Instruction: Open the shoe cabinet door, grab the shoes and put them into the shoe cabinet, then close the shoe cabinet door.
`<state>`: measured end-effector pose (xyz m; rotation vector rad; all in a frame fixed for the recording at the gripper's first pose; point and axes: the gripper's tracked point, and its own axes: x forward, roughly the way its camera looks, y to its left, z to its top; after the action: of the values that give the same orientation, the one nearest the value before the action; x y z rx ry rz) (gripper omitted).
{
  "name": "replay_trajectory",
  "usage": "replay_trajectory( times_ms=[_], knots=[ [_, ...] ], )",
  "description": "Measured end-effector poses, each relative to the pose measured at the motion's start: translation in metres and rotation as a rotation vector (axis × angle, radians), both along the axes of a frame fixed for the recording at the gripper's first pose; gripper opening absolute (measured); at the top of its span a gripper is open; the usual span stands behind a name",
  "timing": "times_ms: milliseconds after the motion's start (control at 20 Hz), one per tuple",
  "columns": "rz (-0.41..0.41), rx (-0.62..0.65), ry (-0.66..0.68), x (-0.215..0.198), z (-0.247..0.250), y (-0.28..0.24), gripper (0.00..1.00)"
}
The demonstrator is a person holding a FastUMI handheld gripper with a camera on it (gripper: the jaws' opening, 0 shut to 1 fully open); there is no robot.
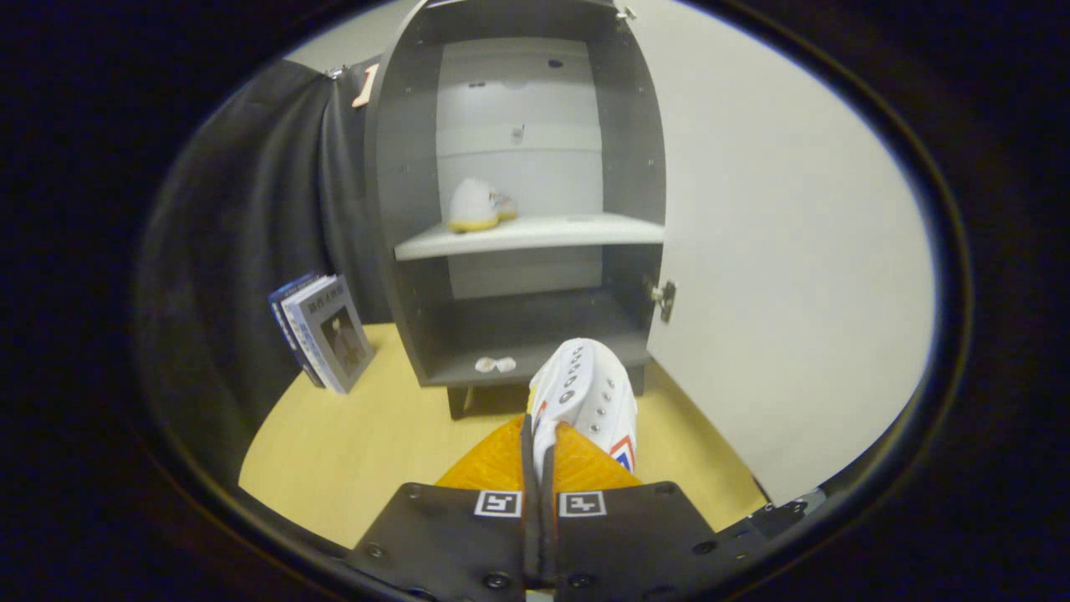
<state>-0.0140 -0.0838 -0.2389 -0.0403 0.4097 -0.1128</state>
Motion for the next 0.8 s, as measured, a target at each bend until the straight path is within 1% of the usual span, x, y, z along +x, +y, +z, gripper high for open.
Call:
replay_trajectory(
  times_ms=[150, 350, 550, 700, 800],
  knots=[
    [0.015, -0.05, -0.08, 0.031, 0.058, 0.002, 0.02],
    [0.054, -0.092, -0.149, 0.098, 0.115, 0.003, 0.02],
    [0.101, -0.118, -0.166, 0.181, 0.141, -0.003, 0.02],
    [0.125, -0.128, -0.15, 0.24, 0.14, -0.016, 0.02],
    [0.124, -0.123, -0.134, 0.275, 0.134, -0.026, 0.02]
  ],
)
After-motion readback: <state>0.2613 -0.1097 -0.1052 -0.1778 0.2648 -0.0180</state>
